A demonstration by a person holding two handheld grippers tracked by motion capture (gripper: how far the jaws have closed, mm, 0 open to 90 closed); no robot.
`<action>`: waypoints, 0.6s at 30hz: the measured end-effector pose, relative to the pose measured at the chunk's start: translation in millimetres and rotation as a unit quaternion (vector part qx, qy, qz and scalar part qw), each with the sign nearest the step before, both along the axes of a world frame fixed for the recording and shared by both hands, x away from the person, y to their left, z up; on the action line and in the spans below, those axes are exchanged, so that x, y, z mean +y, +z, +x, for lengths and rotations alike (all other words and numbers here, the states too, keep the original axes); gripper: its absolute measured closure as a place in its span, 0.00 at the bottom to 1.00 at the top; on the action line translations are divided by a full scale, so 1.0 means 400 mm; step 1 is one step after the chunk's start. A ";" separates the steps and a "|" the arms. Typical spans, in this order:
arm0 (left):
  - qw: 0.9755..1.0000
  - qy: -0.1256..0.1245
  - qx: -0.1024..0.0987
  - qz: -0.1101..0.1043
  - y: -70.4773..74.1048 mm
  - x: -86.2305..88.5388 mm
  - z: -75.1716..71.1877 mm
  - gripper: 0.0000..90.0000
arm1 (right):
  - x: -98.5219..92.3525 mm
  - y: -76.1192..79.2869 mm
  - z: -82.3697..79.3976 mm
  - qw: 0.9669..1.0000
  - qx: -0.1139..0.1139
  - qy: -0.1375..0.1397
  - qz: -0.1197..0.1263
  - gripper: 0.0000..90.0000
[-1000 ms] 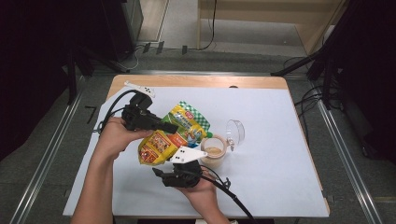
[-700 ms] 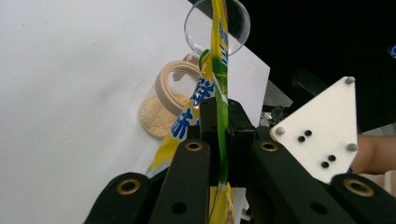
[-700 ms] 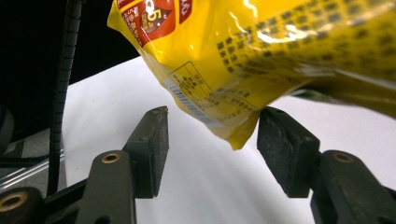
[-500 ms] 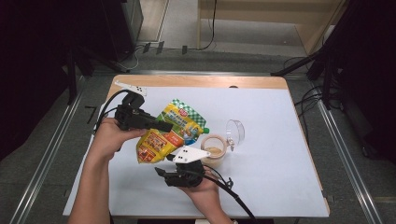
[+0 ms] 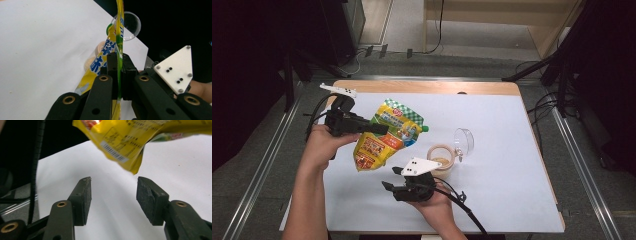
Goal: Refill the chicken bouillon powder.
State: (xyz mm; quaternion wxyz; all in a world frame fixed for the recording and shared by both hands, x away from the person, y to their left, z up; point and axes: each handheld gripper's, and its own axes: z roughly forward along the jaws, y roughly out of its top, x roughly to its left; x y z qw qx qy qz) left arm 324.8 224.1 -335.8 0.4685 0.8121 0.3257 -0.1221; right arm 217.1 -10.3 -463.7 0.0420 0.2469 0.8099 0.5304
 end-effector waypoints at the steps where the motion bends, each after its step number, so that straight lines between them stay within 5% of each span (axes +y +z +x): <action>1: 1.000 0.003 0.003 0.001 -0.006 0.006 0.006 0.98 | -0.010 0.003 -0.006 1.000 0.007 0.004 0.005 0.53; 18: 0.997 0.071 -0.002 0.003 -0.058 0.017 0.072 0.99 | -0.095 0.017 -0.018 1.000 -0.004 0.025 0.007 0.54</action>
